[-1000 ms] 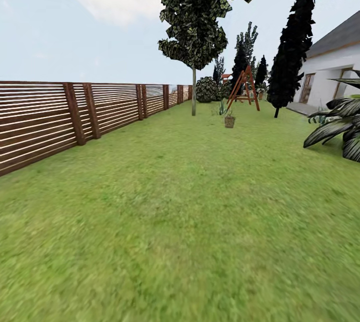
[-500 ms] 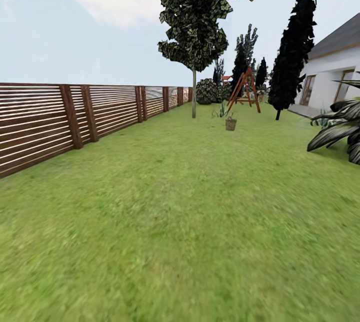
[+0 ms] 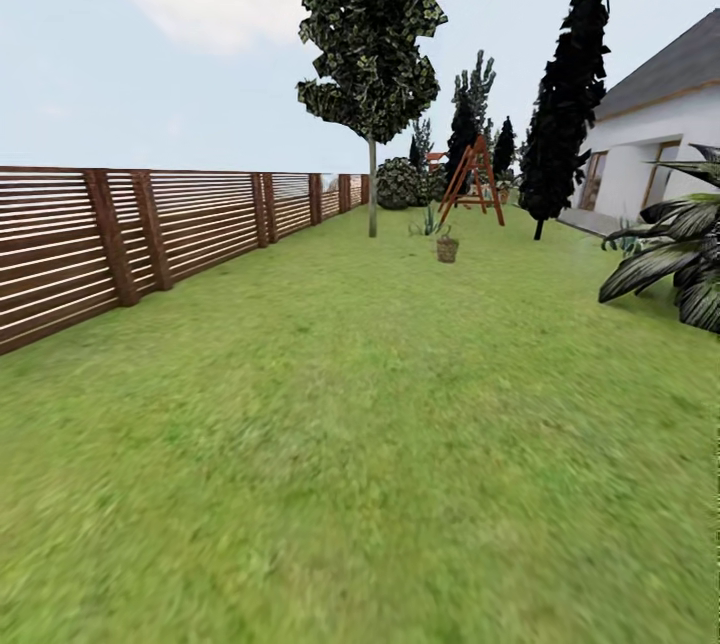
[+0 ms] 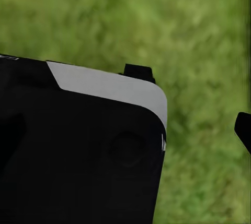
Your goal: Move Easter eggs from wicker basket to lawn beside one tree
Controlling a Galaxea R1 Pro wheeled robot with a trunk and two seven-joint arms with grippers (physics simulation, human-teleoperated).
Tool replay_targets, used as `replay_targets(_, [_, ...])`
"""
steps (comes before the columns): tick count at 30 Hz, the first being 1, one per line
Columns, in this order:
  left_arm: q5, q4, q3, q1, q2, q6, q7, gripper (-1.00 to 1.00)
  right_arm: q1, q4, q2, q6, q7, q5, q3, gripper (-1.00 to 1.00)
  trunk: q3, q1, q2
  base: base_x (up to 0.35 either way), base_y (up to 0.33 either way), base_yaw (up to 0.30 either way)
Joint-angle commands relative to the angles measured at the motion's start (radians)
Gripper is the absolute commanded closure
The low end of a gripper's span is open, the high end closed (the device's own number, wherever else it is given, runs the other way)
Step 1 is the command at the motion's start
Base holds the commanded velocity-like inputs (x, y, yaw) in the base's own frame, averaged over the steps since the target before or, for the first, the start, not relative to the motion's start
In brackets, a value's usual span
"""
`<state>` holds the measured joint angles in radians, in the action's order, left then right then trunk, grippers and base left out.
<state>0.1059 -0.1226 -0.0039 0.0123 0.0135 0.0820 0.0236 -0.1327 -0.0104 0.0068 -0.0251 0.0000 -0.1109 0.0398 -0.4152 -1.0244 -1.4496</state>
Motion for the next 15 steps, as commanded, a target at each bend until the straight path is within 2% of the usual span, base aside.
replay_targets(1, [0.01,-0.005,-0.001,0.001,0.0,0.009,0.002,-1.0,-0.001,-0.001,0.0,-0.003,0.0,-0.007,0.003,-1.0,-0.001,-0.001,0.0,0.341,0.0,-0.12])
replay_targets(15, [0.01,-0.005,-0.001,0.001,0.0,0.009,0.002,-1.0,-0.001,-0.001,0.001,-0.003,0.0,-0.007,0.003,-1.0,-0.001,-0.001,0.0,0.341,0.0,-0.013])
